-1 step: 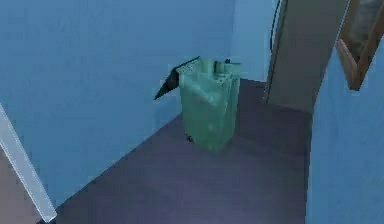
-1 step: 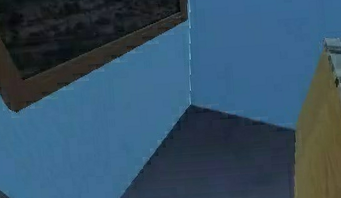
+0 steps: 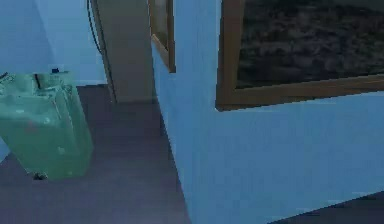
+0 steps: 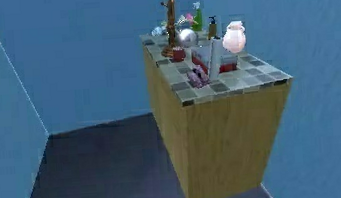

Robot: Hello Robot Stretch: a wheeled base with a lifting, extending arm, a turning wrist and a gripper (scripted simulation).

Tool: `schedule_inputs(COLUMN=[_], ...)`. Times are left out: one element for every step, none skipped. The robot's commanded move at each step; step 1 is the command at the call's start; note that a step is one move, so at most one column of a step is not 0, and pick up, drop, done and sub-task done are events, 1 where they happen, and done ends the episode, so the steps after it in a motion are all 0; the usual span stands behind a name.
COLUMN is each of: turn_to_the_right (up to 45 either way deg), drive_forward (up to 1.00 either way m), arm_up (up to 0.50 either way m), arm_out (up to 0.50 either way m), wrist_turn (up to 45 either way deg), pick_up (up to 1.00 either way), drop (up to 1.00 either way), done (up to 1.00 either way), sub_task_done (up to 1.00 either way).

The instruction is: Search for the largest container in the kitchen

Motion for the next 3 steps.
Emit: schedule_inputs(turn_to_the_right=[45.0,45.0,0.0], drive_forward=[0.0,0.0,0.45], arm_up=[0.0,0.0,0.0], arm_out=[0.0,0.0,0.0], wrist_turn=[0.0,0.0,0.0], pick_up=[0.0,0.0,0.0], drop=[0.0,0.0,0.0], done=[0.0,0.0,0.0], sub_task_done=[0.0,0.0,0.0])
